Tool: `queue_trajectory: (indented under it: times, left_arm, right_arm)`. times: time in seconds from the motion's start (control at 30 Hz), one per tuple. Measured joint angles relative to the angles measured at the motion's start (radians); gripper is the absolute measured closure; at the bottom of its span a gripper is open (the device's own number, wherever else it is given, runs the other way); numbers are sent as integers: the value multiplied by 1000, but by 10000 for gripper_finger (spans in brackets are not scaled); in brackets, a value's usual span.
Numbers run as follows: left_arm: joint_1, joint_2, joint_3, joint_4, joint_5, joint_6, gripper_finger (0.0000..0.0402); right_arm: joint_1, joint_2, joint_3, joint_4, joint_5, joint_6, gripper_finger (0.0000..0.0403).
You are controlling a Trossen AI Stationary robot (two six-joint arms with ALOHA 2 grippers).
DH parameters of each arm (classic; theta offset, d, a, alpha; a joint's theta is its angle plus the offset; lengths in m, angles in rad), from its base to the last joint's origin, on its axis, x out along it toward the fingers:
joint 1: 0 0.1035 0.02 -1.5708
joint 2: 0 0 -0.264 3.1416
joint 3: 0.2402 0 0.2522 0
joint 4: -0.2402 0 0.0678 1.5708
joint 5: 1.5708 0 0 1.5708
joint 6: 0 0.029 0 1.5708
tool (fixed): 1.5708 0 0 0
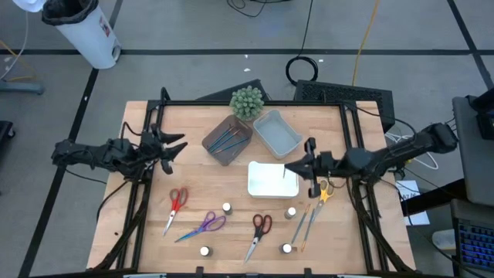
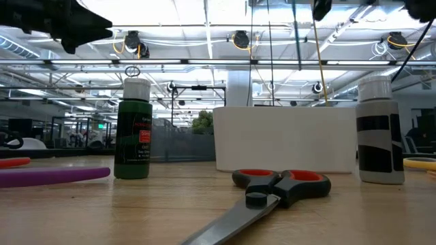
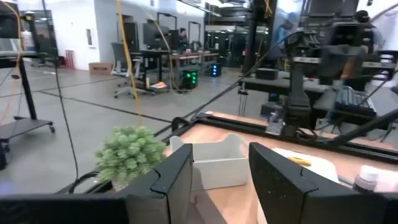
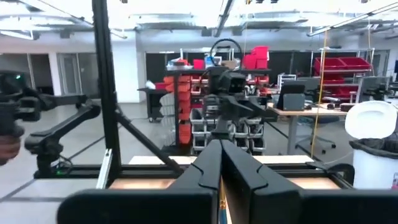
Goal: Pick & Place Paint Supplies
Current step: Put the blue paint brush into the black bin
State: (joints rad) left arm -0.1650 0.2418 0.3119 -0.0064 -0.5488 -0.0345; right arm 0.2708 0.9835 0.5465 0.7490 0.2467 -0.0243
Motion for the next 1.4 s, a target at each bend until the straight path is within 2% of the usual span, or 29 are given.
queue_trajectory:
  times: [0.17,0.33,0.43,0.53,0.67,0.8,1.03,1.4]
  left_arm:
    - [1,125,0,173,5,-74,240]
    - [1,342,0,441,81,-53,231]
    - [0,511,18,594,153,-49,196]
    - [0,672,64,673,200,-32,144]
    - [0,881,173,690,236,46,89]
    - [1,1063,318,692,237,110,61]
    - [-1,1287,525,689,315,142,52]
    - [0,1476,689,683,367,120,52]
  right_arm:
    - [-77,34,-19,82,-115,2,403]
    - [-86,82,-18,176,-153,-29,403]
    - [-86,113,-18,208,-163,-30,403]
    - [-86,142,-18,245,-171,-24,403]
    - [-86,182,-18,303,-170,-22,403]
    - [-86,227,-18,362,-168,-21,403]
    - [-86,270,-18,400,-166,-2,403]
    - [-71,270,-18,448,-169,-30,403]
